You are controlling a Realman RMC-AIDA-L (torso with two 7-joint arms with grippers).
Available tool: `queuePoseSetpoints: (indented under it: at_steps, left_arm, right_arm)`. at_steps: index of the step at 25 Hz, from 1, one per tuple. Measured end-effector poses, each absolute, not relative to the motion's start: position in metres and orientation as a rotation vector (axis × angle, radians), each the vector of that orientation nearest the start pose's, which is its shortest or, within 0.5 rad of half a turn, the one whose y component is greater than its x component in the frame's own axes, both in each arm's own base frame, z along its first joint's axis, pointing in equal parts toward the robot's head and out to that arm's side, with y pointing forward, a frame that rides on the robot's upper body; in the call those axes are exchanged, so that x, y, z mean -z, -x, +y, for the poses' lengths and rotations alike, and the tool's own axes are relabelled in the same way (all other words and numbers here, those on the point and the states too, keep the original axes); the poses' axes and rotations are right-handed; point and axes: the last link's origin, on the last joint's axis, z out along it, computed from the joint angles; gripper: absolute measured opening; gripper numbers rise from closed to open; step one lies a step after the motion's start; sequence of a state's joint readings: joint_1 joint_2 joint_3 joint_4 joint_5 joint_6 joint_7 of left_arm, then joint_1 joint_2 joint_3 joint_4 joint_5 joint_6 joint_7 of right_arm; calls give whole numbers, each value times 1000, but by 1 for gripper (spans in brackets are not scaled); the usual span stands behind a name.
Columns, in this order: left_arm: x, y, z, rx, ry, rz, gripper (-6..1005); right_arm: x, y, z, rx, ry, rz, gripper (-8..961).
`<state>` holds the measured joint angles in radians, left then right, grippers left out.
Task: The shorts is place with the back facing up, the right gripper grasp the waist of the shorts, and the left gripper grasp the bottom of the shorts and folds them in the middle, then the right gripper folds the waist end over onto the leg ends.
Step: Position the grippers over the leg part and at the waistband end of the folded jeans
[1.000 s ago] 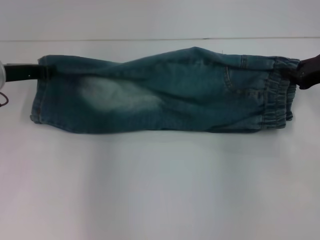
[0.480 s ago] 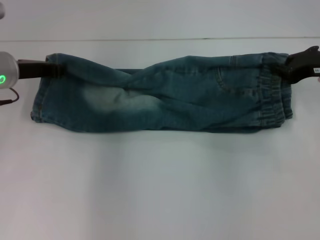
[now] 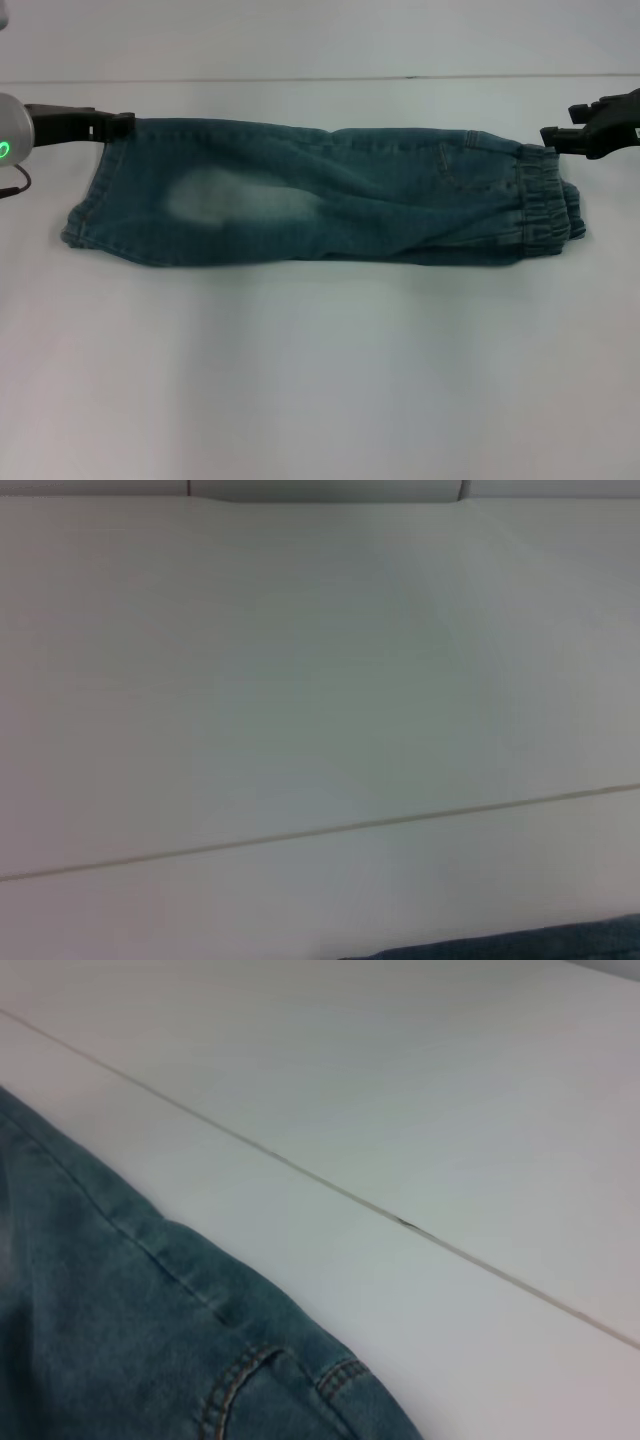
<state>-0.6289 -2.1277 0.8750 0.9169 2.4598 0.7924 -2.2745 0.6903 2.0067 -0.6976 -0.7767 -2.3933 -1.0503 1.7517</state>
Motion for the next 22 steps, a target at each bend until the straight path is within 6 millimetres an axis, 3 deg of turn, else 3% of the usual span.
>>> queuePoseSetpoints:
  at_steps: [7, 12, 17, 22]
  left_arm:
    - [-36, 262, 424, 232, 2057, -1057, 681]
    - [-31, 244, 397, 482, 2256, -990, 825]
    - [-25, 232, 372, 710, 2428, -888, 933]
    - [-14, 223, 359, 725, 2599, -811, 934]
  right_arm:
    - [-71, -281, 416, -117, 2351, 700, 679]
    - [-78, -287, 394, -253, 2361, 672, 846]
    - [-73, -301, 365, -387, 2356, 642, 897]
    - [-57, -317, 339, -449, 2324, 627, 928]
